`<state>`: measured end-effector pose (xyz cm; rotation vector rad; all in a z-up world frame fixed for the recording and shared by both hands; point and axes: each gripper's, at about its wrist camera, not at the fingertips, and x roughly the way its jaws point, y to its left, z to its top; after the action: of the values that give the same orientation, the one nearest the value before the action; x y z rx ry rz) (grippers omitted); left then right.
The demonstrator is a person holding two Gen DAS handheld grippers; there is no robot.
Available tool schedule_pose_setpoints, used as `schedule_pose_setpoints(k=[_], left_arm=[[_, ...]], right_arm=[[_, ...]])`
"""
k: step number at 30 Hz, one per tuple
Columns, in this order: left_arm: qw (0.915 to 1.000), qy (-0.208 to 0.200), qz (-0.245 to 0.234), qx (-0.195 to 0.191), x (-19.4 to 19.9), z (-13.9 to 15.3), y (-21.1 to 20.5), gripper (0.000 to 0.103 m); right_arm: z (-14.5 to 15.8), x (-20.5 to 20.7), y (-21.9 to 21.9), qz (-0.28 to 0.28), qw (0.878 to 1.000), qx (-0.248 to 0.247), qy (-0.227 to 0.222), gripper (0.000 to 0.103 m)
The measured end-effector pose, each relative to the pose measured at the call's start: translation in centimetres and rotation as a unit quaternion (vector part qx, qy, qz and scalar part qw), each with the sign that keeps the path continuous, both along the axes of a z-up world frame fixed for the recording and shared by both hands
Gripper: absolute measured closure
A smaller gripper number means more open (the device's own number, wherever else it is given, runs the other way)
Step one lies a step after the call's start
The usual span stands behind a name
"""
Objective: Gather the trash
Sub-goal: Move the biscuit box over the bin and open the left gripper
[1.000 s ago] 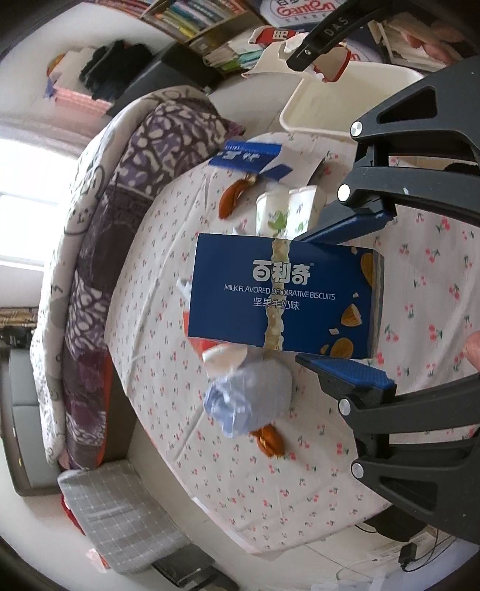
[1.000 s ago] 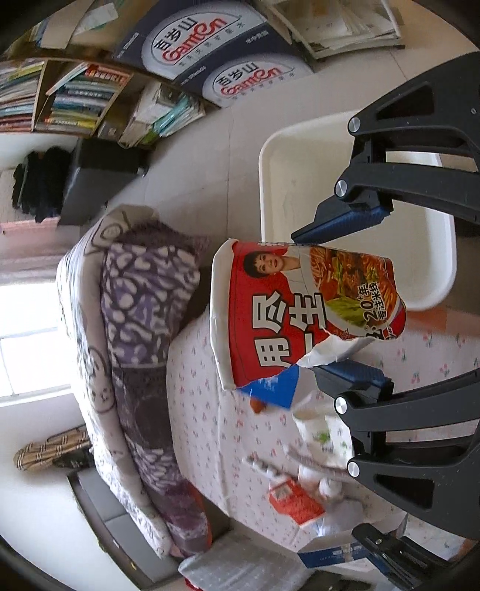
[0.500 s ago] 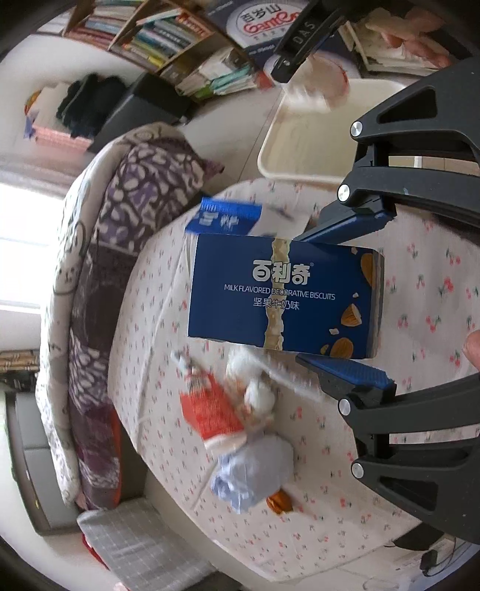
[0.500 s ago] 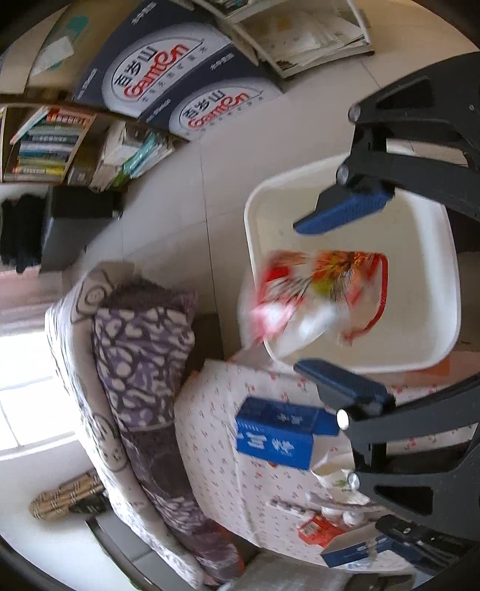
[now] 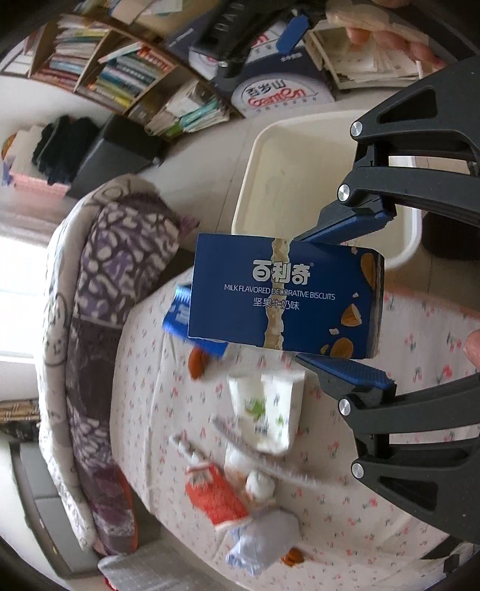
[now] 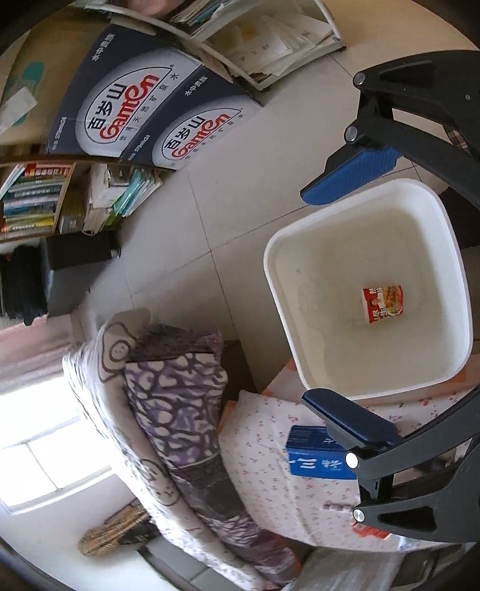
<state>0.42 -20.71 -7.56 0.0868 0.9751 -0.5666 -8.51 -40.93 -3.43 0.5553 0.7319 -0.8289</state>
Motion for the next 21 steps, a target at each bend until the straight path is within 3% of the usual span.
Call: schedule_pose_setpoints(k=[9,12,16,21], left_arm=[[0.9970,0.021,-0.074,-0.012,-1.8,0.0,-4.4,0.046],[0.9955,0.022,-0.092,-0.012,-1.7,0.1,-5.4,0.029],[0.9951,0.033,-0.093,-0.012,-0.6,0.4,-5.6,0.027],[0.9974,0.014,-0.070,-0.008,0.8,0.8,-4.1,0.024]], right_arm=[[1.3,-1.2,-2.1,-0.022,0.998,0.037,-0.038,0.007],[1.9,-1.0,-2.3,-0.020,0.998,0.039,-0.046,0.007],[2.6,-0.6,-2.3,-0.016,0.998,0.035,-0.058,0.007],[2.5,0.5,-1.8,-0.010,0.998,0.035,-0.057,0.007]])
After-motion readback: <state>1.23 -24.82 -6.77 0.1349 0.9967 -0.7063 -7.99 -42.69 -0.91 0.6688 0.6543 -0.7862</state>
